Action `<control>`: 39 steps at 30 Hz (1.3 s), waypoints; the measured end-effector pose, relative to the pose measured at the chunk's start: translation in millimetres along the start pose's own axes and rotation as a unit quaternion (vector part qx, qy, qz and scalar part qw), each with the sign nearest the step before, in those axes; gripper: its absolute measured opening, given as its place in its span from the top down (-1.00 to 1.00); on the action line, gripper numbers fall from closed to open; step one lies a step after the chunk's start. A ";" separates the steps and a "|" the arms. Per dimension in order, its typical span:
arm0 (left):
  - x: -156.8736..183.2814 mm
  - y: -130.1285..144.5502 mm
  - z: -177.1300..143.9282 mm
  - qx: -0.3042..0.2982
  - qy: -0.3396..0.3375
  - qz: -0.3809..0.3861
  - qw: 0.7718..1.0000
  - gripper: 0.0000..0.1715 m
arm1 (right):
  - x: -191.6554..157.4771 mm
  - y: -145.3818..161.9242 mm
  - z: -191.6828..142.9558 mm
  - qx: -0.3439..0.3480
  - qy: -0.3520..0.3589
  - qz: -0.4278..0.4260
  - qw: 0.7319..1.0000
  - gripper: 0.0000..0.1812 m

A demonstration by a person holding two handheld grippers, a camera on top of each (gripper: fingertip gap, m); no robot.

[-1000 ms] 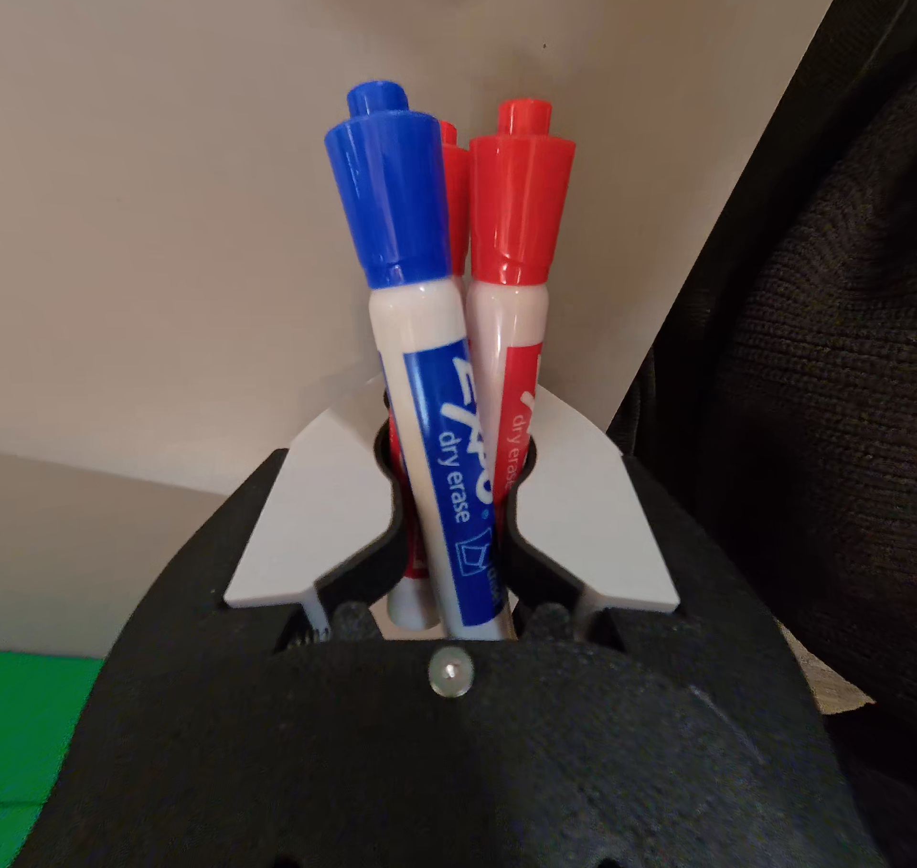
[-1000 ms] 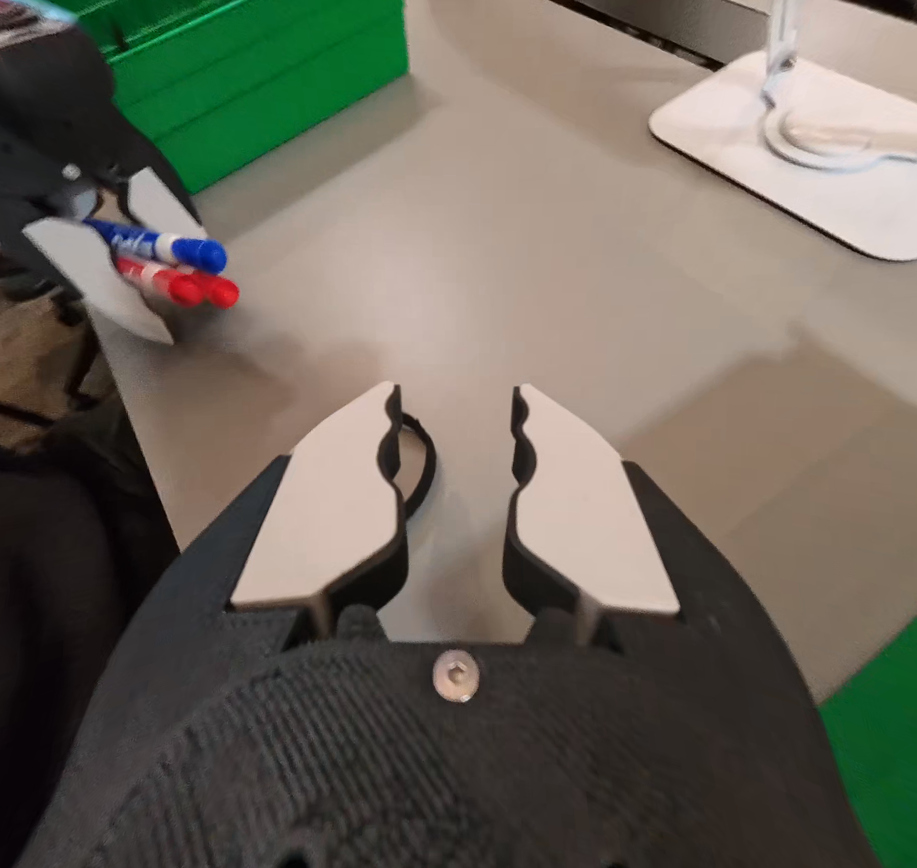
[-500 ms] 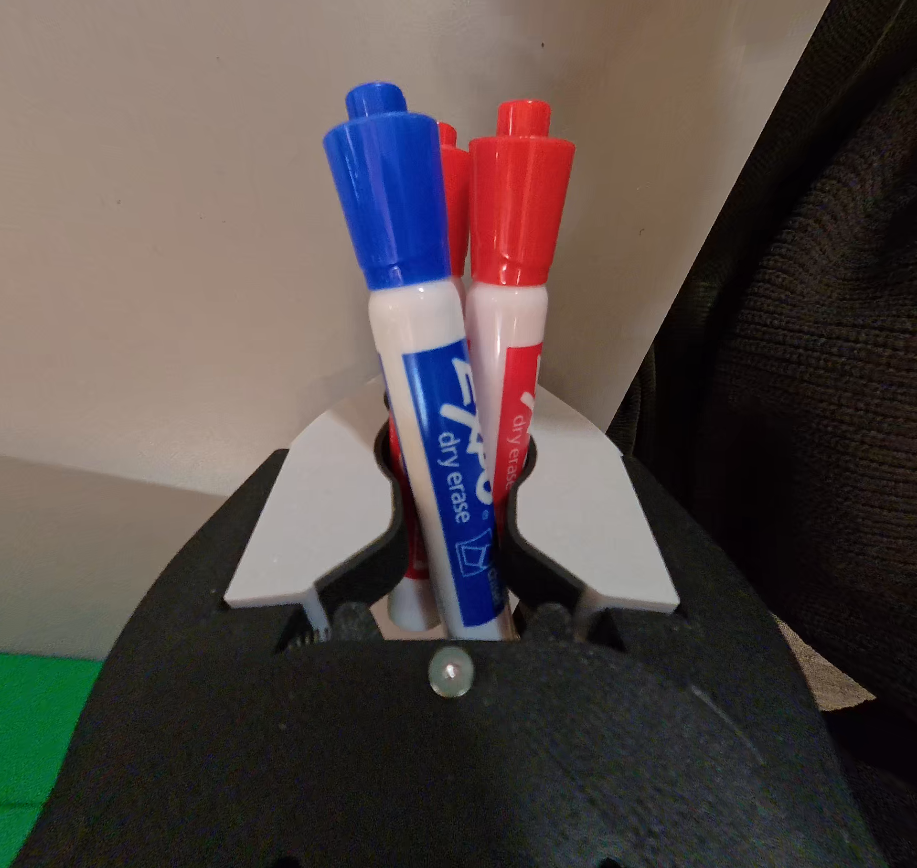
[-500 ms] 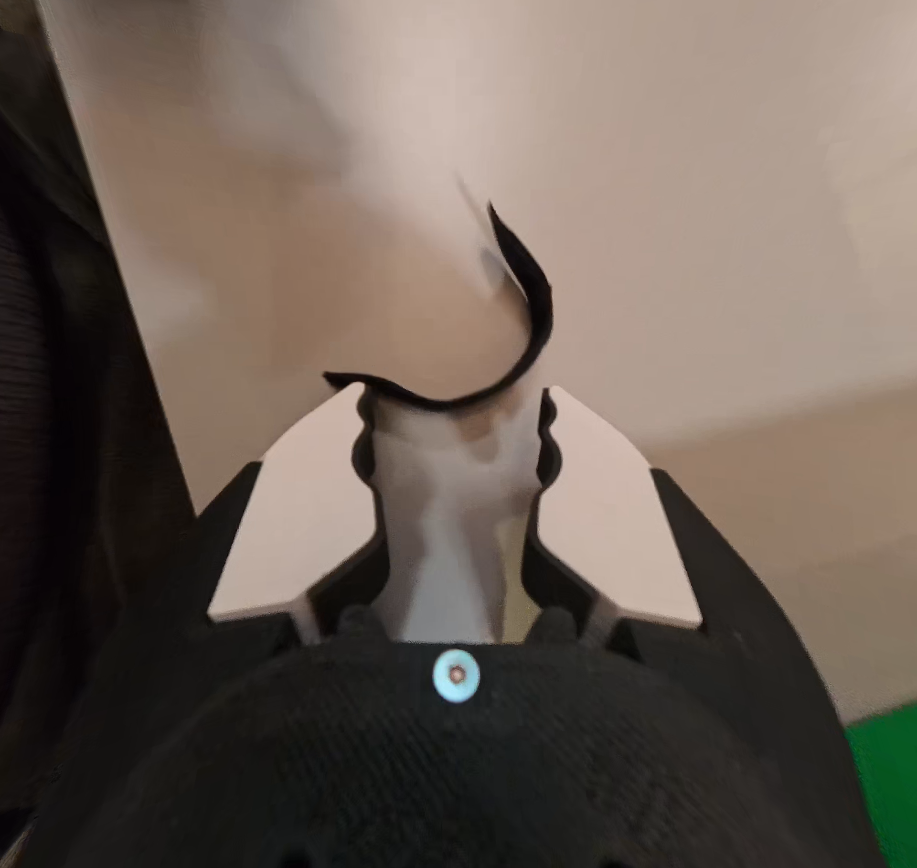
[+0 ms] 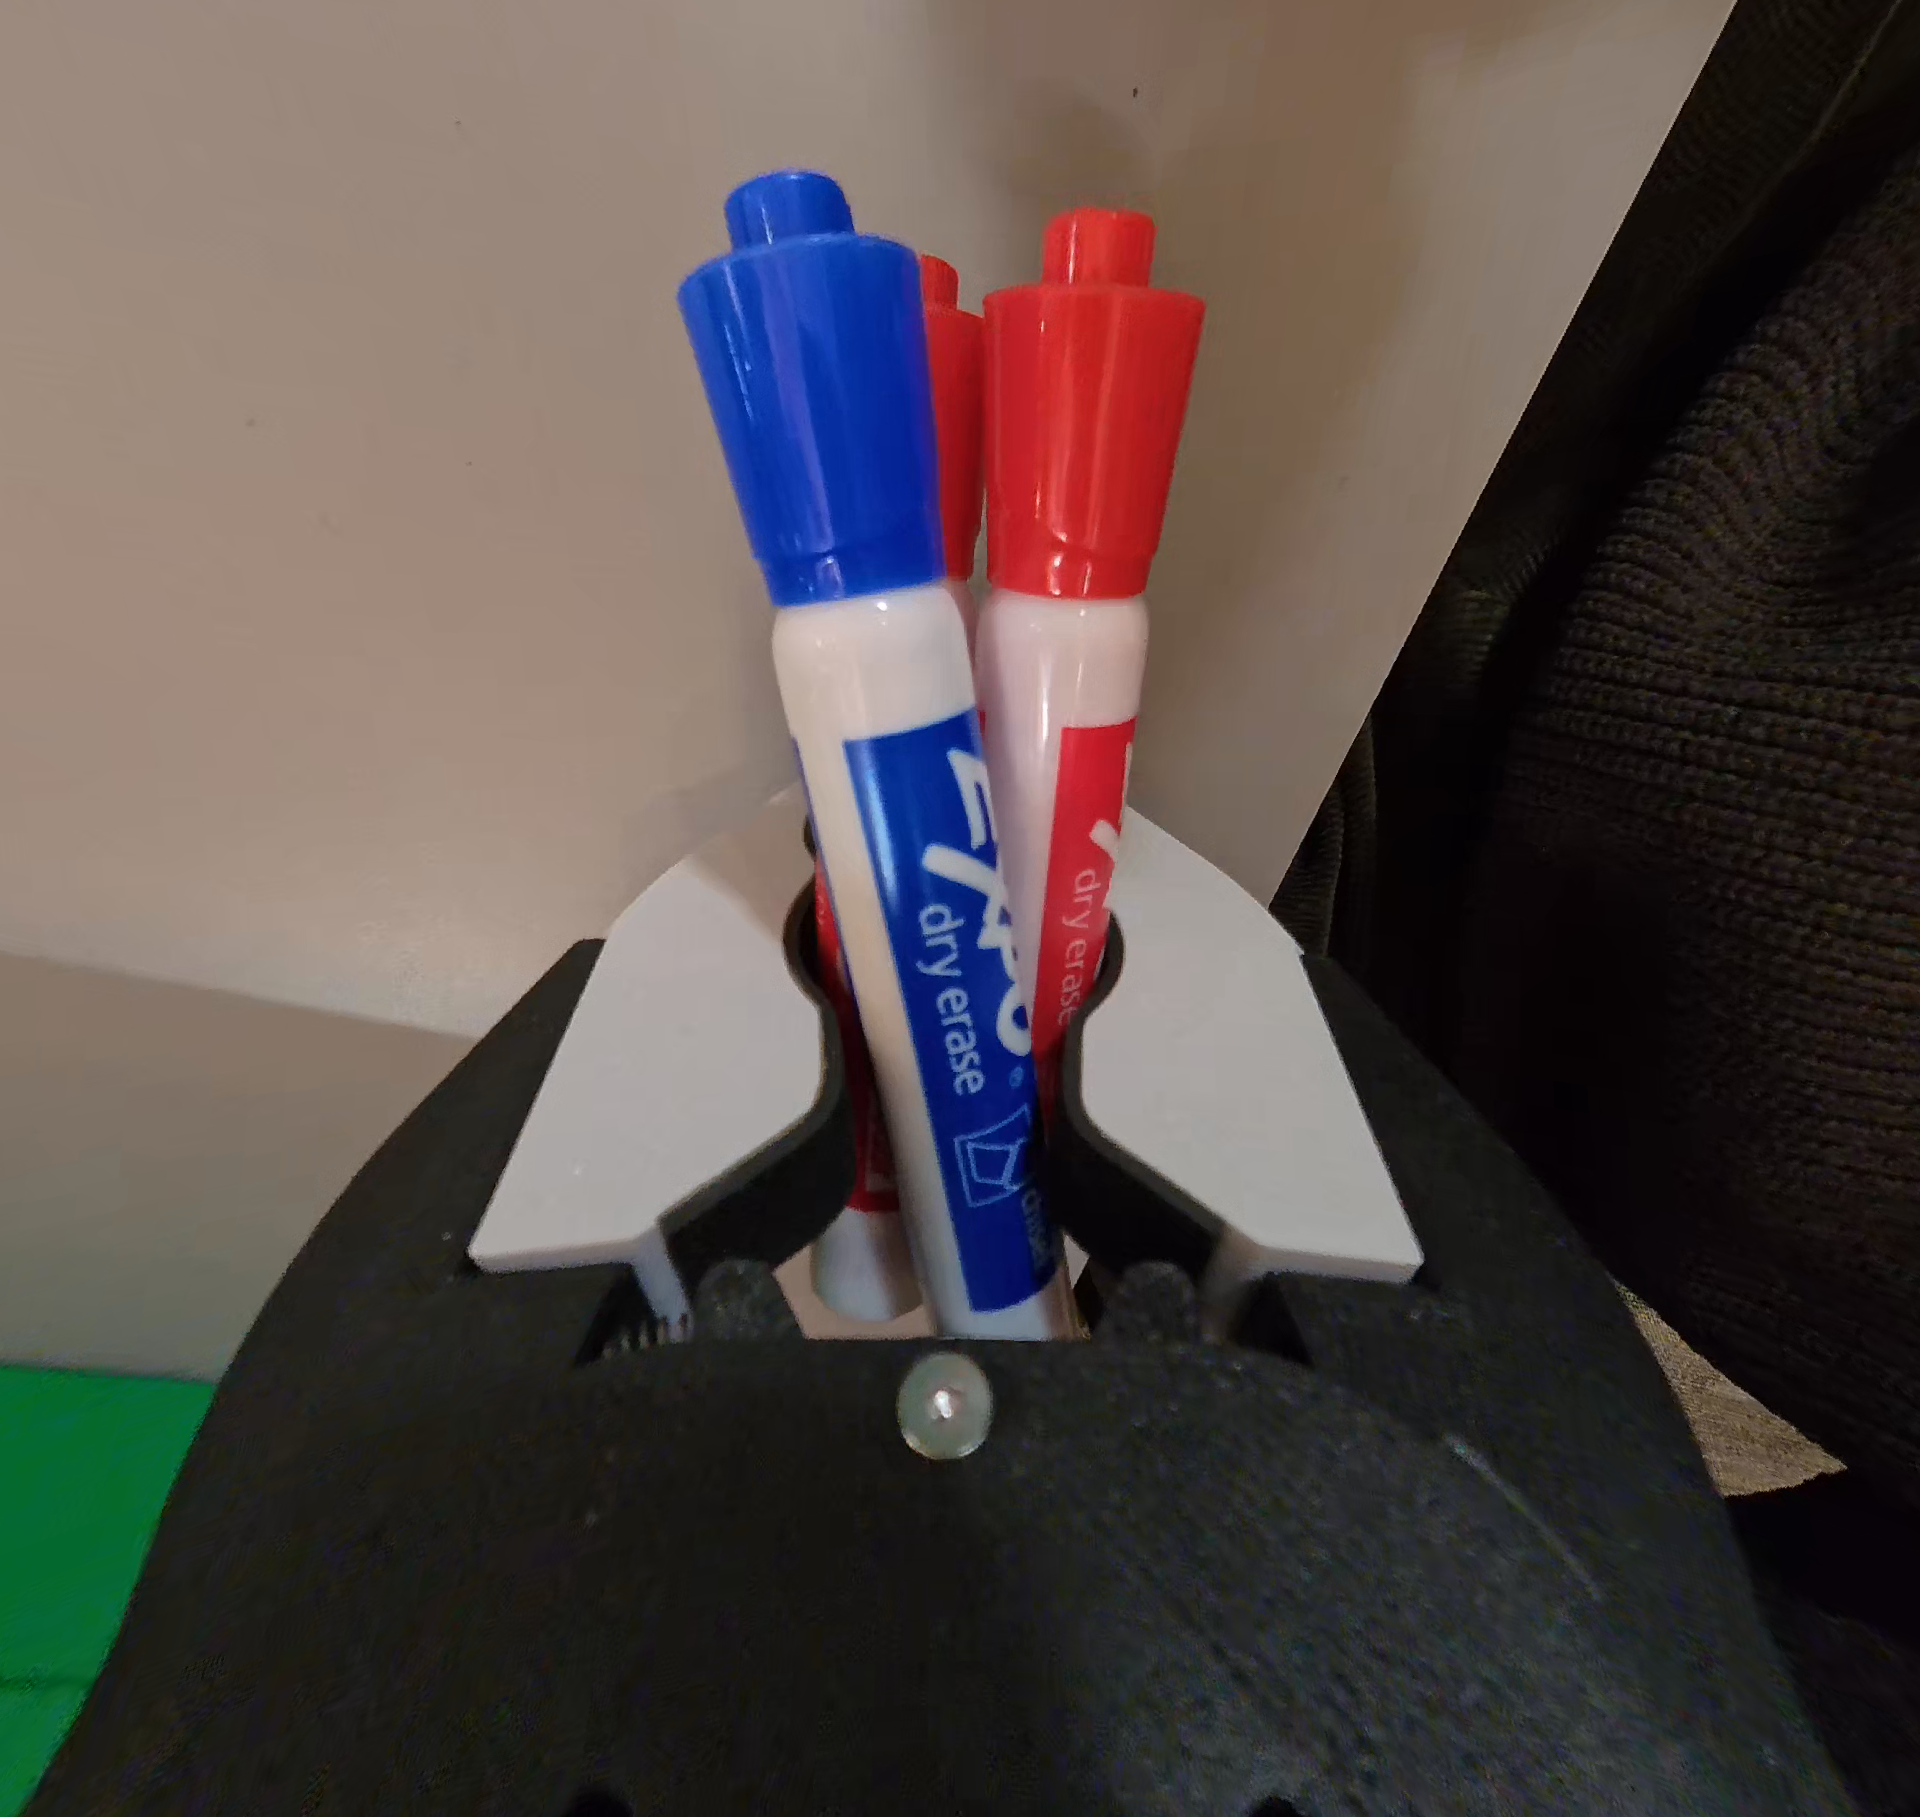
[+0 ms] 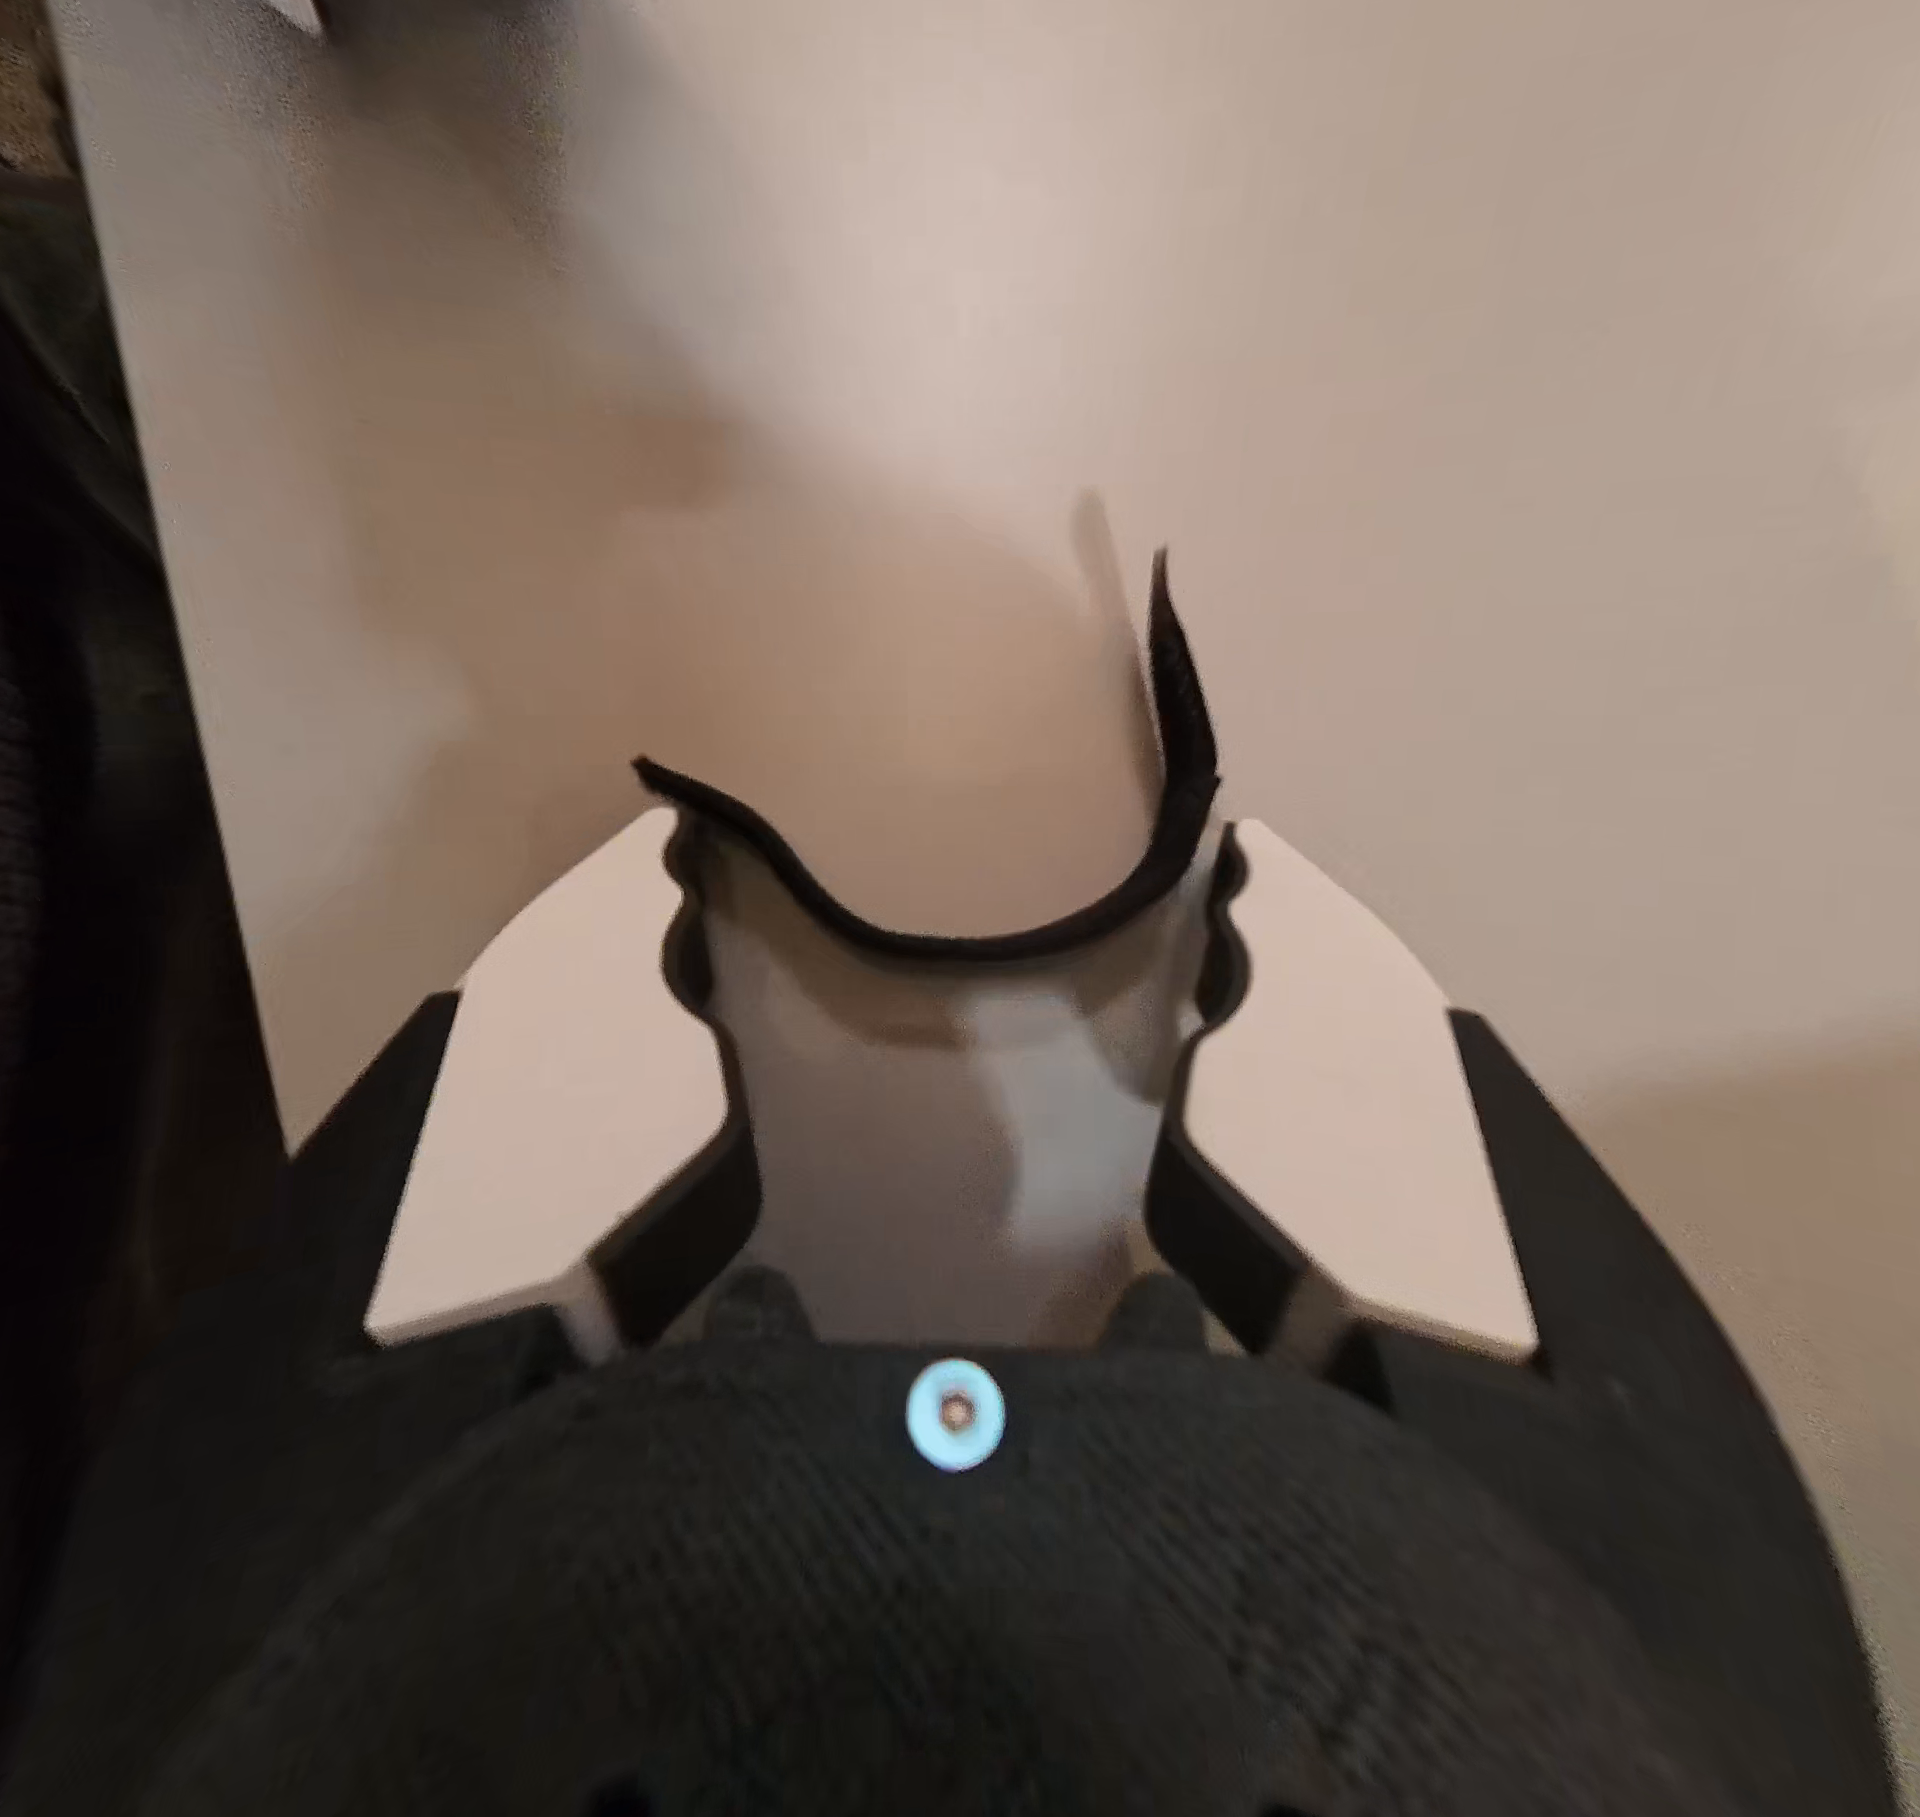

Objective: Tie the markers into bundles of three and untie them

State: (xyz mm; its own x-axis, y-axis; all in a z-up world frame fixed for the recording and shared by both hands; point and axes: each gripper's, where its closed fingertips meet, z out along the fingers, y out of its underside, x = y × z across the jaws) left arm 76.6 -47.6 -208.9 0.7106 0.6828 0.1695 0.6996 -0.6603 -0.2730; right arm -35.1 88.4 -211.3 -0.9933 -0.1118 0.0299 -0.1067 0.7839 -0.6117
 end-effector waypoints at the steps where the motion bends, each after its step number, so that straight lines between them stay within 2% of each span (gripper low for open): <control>1: 0.0 0.0 0.2 0.000 -0.001 0.000 1.000 0.49 | -1.5 1.0 0.2 0.001 -0.009 0.010 1.000 0.02; 6: 0.0 -0.1 0.0 0.004 0.000 -0.003 1.000 0.49 | 2.2 3.7 -4.5 0.008 0.004 0.025 1.000 0.26; 11: 0.0 0.0 -0.1 0.005 0.001 -0.003 1.000 0.49 | 1.6 0.9 -6.3 0.031 -0.008 0.046 0.998 0.32; 16: 0.1 -0.1 -0.2 0.009 0.005 -0.005 1.000 0.49 | -11.2 -27.3 -15.2 0.115 -0.036 0.050 0.992 0.37; 21: 0.1 -0.1 -0.4 0.012 0.008 -0.003 1.000 0.49 | -31.5 -75.9 -27.8 0.247 -0.093 0.098 0.959 0.39; 25: 1.6 -0.4 -0.5 0.019 0.014 0.003 1.000 0.49 | -37.5 -102.8 -27.9 0.309 -0.138 0.174 0.925 0.36; 28: 7.3 -2.9 0.2 0.030 0.034 0.009 0.999 0.49 | -40.3 -110.4 -21.7 0.322 -0.170 0.222 0.905 0.34; 34: 11.4 -2.9 0.5 0.025 0.042 0.013 0.999 0.49 | -38.2 -116.3 -16.3 0.342 -0.187 0.279 0.878 0.34; 39: 13.5 -2.5 0.6 0.019 0.043 0.015 0.999 0.49 | -46.3 -118.4 -7.7 0.334 -0.207 0.301 0.869 0.33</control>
State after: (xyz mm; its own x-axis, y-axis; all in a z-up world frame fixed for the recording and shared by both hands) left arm 84.4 -36.5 -206.5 0.7360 0.6329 0.2403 0.6759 -0.6666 -0.3143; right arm 23.2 5.5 -134.2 -0.7442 -0.1230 -0.6566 0.6139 0.2616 -0.7448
